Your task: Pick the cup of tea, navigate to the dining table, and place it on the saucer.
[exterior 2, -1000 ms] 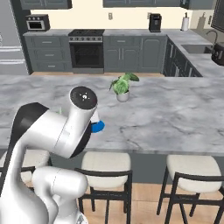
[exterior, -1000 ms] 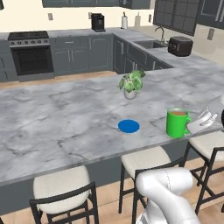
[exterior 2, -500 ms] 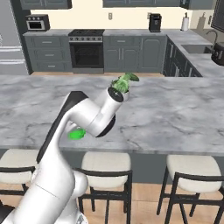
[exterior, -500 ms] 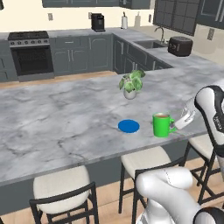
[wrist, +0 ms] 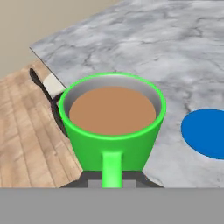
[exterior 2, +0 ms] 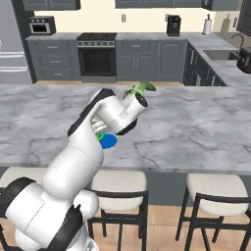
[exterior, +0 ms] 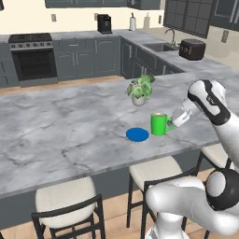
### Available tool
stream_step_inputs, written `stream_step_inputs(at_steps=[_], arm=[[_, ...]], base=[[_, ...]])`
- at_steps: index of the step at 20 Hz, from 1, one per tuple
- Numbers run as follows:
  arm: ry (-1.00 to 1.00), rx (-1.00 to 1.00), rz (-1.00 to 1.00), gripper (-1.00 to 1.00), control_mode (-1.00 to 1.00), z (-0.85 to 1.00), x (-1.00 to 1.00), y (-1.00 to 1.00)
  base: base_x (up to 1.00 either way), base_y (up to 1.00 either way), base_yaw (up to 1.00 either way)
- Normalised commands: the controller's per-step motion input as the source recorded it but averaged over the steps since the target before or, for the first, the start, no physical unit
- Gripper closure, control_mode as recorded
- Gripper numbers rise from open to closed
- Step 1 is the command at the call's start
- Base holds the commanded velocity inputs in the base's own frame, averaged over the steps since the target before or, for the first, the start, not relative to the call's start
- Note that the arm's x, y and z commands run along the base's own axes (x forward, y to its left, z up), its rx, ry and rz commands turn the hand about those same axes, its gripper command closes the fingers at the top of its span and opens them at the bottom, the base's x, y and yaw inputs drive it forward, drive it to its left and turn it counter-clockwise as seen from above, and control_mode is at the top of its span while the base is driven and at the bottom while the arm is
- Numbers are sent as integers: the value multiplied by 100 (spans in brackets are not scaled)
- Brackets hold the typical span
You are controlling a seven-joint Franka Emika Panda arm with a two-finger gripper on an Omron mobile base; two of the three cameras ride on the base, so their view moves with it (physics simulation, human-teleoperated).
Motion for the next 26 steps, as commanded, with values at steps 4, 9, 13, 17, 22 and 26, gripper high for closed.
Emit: stream_step_inputs(at_steps=[4, 9, 13, 17, 22, 26], arm=[[0, 0, 5, 100, -100, 0, 94, 1], [-1, 0, 5, 100, -100, -17, 61, 1], [-4, 0, 4, 100, -100, -48, 39, 3], [-1, 0, 4, 100, -100, -49, 49, 11], [-2, 0, 3, 100, -100, -37, 50, 14], [-4, 0, 4, 100, -100, -32, 31, 8]], base=[[0, 0, 0], [0, 0, 0], [0, 0, 0], [0, 0, 0], [0, 0, 0], [0, 0, 0]])
